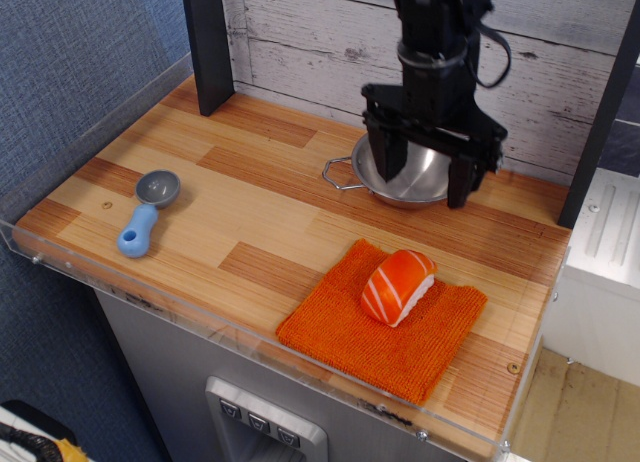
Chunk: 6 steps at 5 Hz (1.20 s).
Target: Place the pot to the right of the spoon.
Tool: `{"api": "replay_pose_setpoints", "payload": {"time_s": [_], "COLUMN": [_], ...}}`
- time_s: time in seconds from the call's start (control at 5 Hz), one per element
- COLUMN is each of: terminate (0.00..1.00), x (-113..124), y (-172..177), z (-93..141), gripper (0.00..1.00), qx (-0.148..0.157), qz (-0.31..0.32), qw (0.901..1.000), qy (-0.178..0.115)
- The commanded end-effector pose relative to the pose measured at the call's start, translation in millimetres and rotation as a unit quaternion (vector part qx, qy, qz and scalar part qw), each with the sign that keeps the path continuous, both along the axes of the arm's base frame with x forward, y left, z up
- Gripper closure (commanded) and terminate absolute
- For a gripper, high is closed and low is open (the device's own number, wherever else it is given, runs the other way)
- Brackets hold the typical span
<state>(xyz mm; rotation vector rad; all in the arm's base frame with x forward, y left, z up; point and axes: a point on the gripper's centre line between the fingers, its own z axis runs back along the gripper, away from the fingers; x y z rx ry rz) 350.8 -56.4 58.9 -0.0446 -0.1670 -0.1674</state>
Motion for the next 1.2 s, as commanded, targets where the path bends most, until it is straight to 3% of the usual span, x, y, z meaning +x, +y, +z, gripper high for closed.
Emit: {"api": "replay_pose_setpoints", "payload": {"time_s": [0.0,0.6,0.8,1.0], "terminate": [0.0,0.0,0.0,0.0], "x": [19.4,23.4,22.4,20.6], "y": [-21.3,-22.9,-18.1,-16.5], "z": [-6.2,-24.6,-24.9,-21.7], "gripper": [0.0,0.0,1.0,1.0], "qx": [0.002,-0.003,-0.006,-0.006], "qz": [-0.01,-0.002,0.005,0.007], "qw": [0.9996,0.9998,0.9998,0.9998], "qy": [-0.026,-0.017,-0.019,-0.019]}}
